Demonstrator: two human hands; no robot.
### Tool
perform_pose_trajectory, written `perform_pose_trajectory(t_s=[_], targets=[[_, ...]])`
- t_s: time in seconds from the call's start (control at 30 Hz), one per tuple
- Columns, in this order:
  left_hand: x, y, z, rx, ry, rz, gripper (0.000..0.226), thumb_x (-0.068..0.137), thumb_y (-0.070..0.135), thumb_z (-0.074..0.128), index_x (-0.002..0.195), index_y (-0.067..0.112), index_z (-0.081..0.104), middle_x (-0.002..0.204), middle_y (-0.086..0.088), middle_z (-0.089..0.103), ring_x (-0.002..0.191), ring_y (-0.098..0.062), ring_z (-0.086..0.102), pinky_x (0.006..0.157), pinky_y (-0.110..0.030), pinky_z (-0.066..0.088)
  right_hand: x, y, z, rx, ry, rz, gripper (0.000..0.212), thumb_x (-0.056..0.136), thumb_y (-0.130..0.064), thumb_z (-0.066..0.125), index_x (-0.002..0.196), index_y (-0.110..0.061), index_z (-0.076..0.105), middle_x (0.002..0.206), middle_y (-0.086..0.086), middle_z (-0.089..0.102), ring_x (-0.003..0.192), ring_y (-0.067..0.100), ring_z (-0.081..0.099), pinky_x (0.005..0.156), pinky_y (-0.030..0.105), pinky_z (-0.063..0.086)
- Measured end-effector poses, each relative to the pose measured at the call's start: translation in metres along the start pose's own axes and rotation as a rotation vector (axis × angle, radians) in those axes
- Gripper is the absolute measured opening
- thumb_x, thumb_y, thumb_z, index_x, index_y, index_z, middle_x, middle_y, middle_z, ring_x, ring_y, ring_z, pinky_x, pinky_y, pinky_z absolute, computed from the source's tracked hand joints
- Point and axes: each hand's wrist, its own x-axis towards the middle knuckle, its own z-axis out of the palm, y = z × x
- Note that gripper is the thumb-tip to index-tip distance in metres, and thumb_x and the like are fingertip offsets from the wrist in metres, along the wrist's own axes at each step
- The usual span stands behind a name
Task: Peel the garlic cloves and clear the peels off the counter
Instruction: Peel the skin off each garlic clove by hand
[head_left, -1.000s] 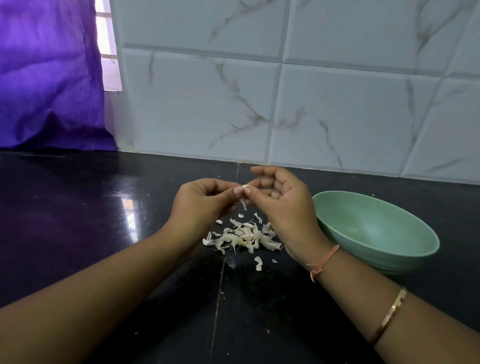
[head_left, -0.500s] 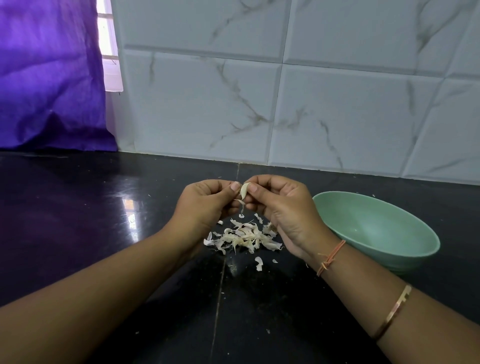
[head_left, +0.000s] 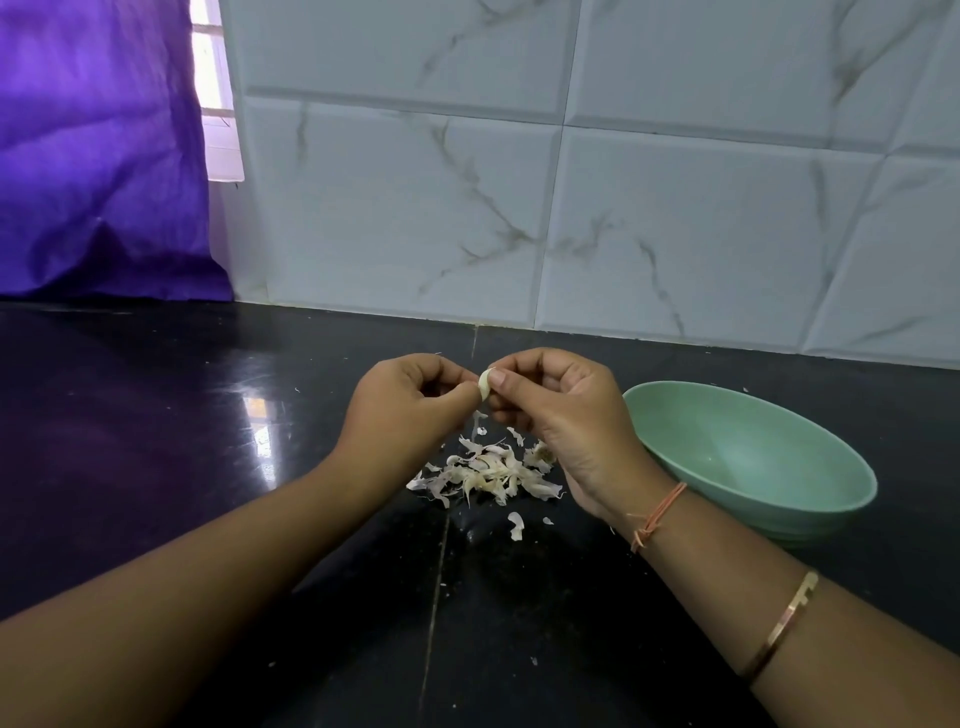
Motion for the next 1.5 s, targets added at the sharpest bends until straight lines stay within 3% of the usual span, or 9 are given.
perform_pose_trajectory(t_s=[0.2, 0.33, 0.53, 0.67, 0.77, 1.0, 1.27, 1.4, 1.5], targets=[[0.002, -0.003, 0.002, 0.079, 0.019, 0.059, 0.018, 0.080, 0.019, 0.064, 0.063, 0.024, 0.063, 0.053, 0.003, 0.061, 0.051, -0.004, 0.052, 0.051, -0.017, 0.043, -0.002, -0.002, 0.003, 0.043, 0.001, -0.018, 0.007, 0.084, 0.003, 0.061, 0.079, -0.001, 0.064, 0.068, 0.007, 0.067, 0.061, 0.011, 0.064, 0.060, 0.023, 0.056], [0.003, -0.004, 0.001, 0.096, 0.045, 0.107, 0.017, 0.080, 0.016, 0.063, 0.064, 0.022, 0.062, 0.052, 0.007, 0.058, 0.049, -0.001, 0.049, 0.048, -0.010, 0.038, -0.002, -0.003, 0.004, 0.052, -0.014, 0.020, 0.008, 0.085, 0.003, 0.060, 0.079, -0.002, 0.062, 0.067, 0.008, 0.066, 0.061, 0.014, 0.063, 0.065, 0.028, 0.058], [0.007, -0.005, -0.002, 0.046, 0.081, 0.045, 0.015, 0.079, 0.013, 0.061, 0.069, 0.024, 0.064, 0.062, 0.001, 0.063, 0.060, -0.010, 0.058, 0.058, -0.025, 0.047, -0.002, -0.003, 0.004, 0.077, -0.002, 0.046, 0.008, 0.085, 0.002, 0.061, 0.080, -0.004, 0.062, 0.072, 0.010, 0.065, 0.063, 0.015, 0.063, 0.062, 0.026, 0.057], [0.002, -0.001, -0.002, 0.028, -0.020, 0.028, 0.019, 0.079, 0.005, 0.056, 0.068, 0.018, 0.066, 0.045, 0.011, 0.050, 0.044, -0.001, 0.044, 0.044, -0.011, 0.037, -0.002, -0.004, 0.002, 0.080, 0.023, 0.046, 0.009, 0.085, 0.000, 0.062, 0.079, -0.006, 0.063, 0.074, 0.010, 0.066, 0.066, 0.014, 0.064, 0.060, 0.024, 0.055], [0.000, 0.001, -0.001, 0.006, -0.048, 0.022, 0.014, 0.080, 0.014, 0.058, 0.071, 0.014, 0.068, 0.051, 0.005, 0.054, 0.048, -0.005, 0.046, 0.046, -0.013, 0.038, -0.001, -0.004, 0.001, 0.044, 0.021, 0.044, 0.007, 0.084, -0.002, 0.063, 0.079, -0.007, 0.064, 0.073, 0.006, 0.066, 0.064, 0.010, 0.062, 0.056, 0.022, 0.052], [0.001, -0.001, -0.001, 0.064, -0.027, 0.065, 0.016, 0.079, 0.017, 0.065, 0.063, 0.020, 0.065, 0.044, 0.014, 0.053, 0.044, 0.001, 0.045, 0.043, -0.007, 0.033, -0.002, -0.003, 0.002, -0.033, -0.015, -0.005, 0.010, 0.084, -0.001, 0.064, 0.077, -0.008, 0.066, 0.071, 0.005, 0.065, 0.064, 0.009, 0.062, 0.055, 0.021, 0.051], [0.004, -0.009, 0.000, 0.119, -0.007, 0.105, 0.021, 0.073, 0.026, 0.065, 0.064, 0.008, 0.062, 0.052, 0.003, 0.054, 0.049, -0.003, 0.042, 0.048, -0.015, 0.035, -0.002, 0.000, 0.005, -0.152, -0.056, -0.085, 0.013, 0.084, 0.000, 0.064, 0.079, -0.013, 0.066, 0.076, 0.008, 0.064, 0.066, 0.015, 0.066, 0.056, 0.024, 0.055], [0.005, -0.009, 0.001, 0.157, 0.028, 0.127, 0.019, 0.069, 0.028, 0.063, 0.059, 0.013, 0.058, 0.059, -0.004, 0.061, 0.055, -0.008, 0.050, 0.055, -0.025, 0.042, -0.002, 0.000, 0.008, -0.129, -0.047, -0.090, 0.015, 0.083, 0.004, 0.063, 0.079, -0.010, 0.066, 0.072, 0.008, 0.063, 0.058, 0.010, 0.062, 0.057, 0.023, 0.056], [0.005, -0.007, 0.001, 0.184, 0.060, 0.148, 0.017, 0.065, 0.031, 0.060, 0.057, 0.017, 0.055, 0.062, 0.000, 0.061, 0.060, -0.009, 0.054, 0.056, -0.022, 0.042, -0.002, -0.001, 0.008, -0.098, -0.041, -0.063, 0.012, 0.083, 0.004, 0.062, 0.081, -0.007, 0.066, 0.070, 0.011, 0.064, 0.056, 0.010, 0.061, 0.058, 0.022, 0.056]])
